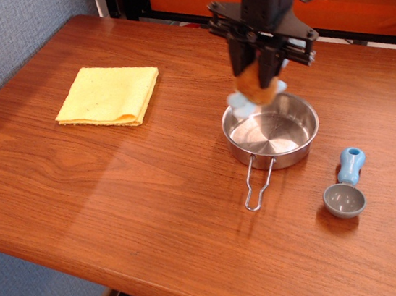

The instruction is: Remove stuffed animal from pot, move left, then place on yellow cloth.

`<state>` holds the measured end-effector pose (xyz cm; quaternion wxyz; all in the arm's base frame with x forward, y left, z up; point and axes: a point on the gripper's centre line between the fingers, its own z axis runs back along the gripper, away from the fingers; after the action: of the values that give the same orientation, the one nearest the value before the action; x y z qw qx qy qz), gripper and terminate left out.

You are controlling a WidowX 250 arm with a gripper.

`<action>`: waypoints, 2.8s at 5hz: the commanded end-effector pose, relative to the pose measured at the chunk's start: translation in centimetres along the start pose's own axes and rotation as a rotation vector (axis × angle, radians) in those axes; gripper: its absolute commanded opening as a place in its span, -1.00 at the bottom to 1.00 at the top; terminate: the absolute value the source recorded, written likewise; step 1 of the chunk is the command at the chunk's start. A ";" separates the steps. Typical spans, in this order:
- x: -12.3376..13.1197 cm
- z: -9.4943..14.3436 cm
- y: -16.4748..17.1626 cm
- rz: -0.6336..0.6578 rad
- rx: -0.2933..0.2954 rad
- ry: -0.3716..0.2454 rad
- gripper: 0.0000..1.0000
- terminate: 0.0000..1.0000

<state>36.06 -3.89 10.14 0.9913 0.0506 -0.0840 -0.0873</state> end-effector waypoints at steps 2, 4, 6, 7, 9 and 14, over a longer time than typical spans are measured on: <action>-6.6 3.8 9.6 0.297 0.076 -0.037 -1.00 -1.00; -7.8 1.3 16.1 0.432 0.089 0.029 -1.00 -1.00; -7.2 -2.0 19.3 0.489 0.082 0.030 -1.00 -1.00; -6.0 -2.6 19.9 0.495 0.093 0.013 -1.00 -1.00; -4.3 -4.1 20.3 0.486 0.095 0.014 -1.00 -1.00; -4.2 1.2 18.4 0.443 0.170 -0.022 1.00 -1.00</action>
<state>35.28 15.23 10.42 0.9820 0.1071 -0.0788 0.1345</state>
